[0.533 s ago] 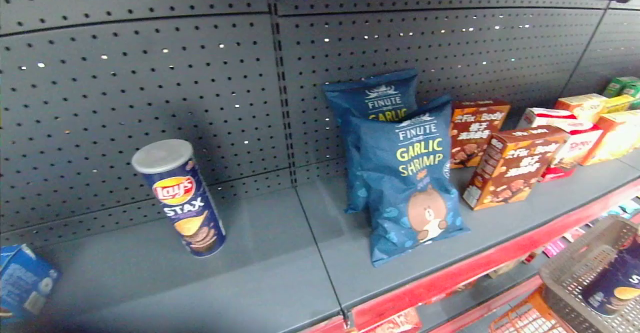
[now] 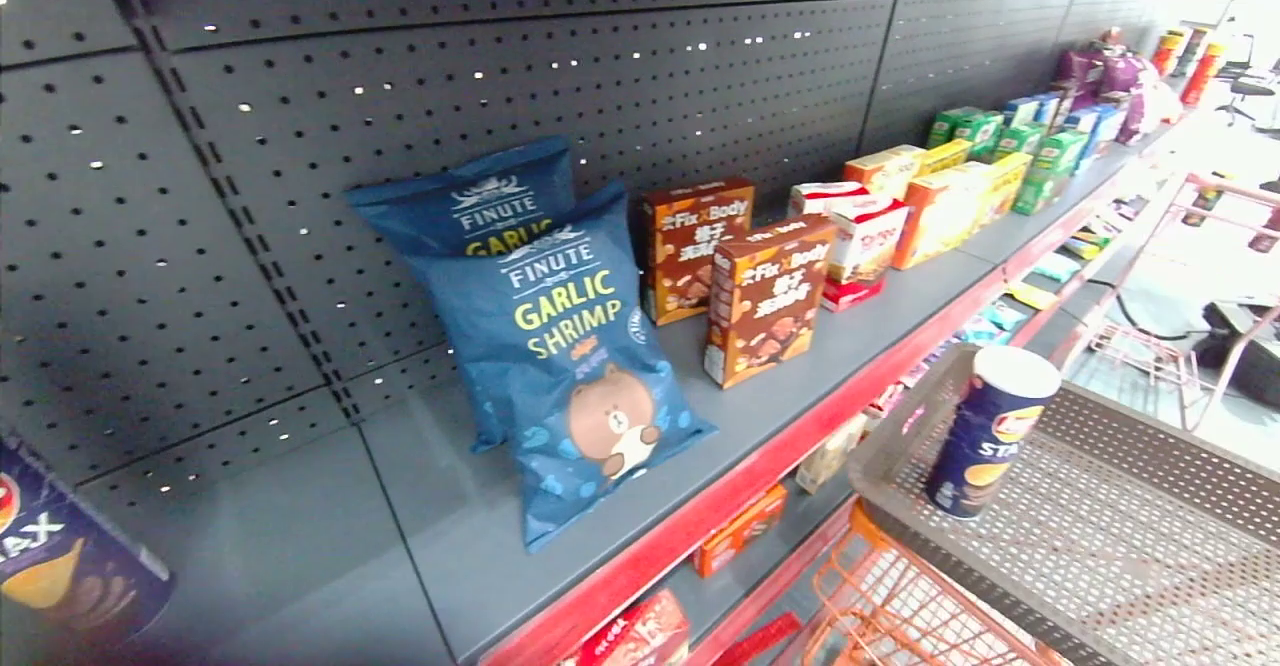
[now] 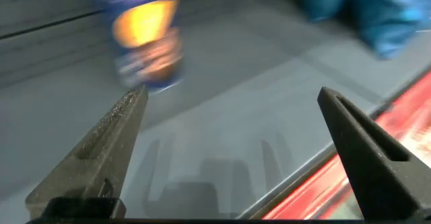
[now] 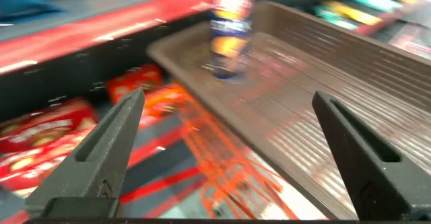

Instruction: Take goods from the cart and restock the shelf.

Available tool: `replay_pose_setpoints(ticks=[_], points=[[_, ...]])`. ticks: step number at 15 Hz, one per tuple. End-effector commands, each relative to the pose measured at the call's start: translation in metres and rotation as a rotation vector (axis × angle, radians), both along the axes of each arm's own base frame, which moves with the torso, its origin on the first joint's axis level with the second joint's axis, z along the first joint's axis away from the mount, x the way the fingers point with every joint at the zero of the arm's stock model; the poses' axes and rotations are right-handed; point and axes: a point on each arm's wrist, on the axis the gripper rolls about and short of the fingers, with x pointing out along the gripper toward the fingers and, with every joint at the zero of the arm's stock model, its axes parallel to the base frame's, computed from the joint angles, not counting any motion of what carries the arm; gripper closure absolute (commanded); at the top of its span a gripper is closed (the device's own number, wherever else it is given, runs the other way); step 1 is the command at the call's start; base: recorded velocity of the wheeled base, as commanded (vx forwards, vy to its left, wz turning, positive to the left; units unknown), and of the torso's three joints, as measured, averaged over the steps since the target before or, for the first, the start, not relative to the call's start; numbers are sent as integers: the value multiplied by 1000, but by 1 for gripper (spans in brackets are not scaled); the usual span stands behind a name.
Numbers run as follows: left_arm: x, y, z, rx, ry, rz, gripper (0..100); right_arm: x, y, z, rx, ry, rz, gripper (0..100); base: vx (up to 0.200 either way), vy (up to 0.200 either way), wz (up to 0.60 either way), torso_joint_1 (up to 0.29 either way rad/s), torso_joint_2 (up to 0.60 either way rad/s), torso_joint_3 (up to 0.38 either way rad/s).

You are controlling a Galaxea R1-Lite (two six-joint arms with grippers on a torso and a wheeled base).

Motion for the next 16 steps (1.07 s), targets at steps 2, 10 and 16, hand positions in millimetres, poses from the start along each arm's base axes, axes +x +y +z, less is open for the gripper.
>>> replay_pose_setpoints(ticks=[2,10,16], points=[[0,0,0,-1,0,0,0,0,0,0,0,1,0,0,0,0,-600,2,7,7],[0,0,0,2,0,-1,0,-6,2,36,11,-31,98,0,0,0,0,0,0,0],[0,0,0,0,0,0,0,69,4,97,-4,396,130,0,0,0,0,0,0,0]])
